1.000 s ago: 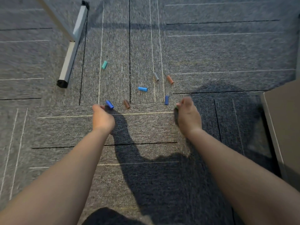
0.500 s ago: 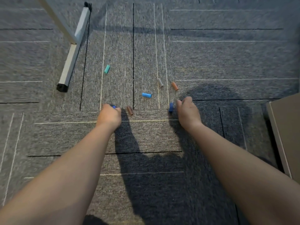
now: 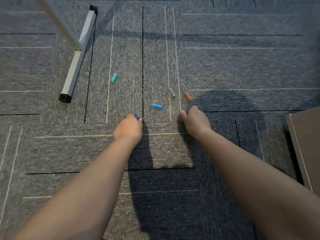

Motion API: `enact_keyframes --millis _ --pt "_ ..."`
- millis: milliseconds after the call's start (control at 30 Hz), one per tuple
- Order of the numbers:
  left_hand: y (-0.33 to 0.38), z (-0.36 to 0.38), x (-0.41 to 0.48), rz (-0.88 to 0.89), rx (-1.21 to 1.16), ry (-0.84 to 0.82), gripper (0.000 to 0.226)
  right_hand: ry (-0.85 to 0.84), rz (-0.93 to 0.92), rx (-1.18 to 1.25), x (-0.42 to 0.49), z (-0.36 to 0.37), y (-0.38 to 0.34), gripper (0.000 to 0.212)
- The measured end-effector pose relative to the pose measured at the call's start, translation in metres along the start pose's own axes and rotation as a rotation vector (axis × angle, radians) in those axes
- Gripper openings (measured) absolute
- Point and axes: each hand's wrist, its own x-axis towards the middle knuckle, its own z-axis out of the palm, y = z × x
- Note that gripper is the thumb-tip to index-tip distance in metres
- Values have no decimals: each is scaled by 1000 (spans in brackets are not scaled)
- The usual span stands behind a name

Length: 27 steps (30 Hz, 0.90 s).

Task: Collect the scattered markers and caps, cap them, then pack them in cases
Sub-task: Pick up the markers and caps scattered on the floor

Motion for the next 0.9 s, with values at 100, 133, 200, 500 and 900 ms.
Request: enact_keyframes --millis 100,133,200,500,900 --pt "5 -3 5 13 43 -9 31 78 51 223 9 -9 2 25" --pt "6 -4 7 22 40 0 27 106 52 268 13 -13 2 22" --pt "7 -6 8 51 28 27 21 152 29 307 19 -18 4 16" --pt "16 -9 7 56 91 0 27 86 11 152 39 -18 -10 26" --pt "35 -28 26 94 -738 -136 24 -22 -65 403 63 -23 -28 4"
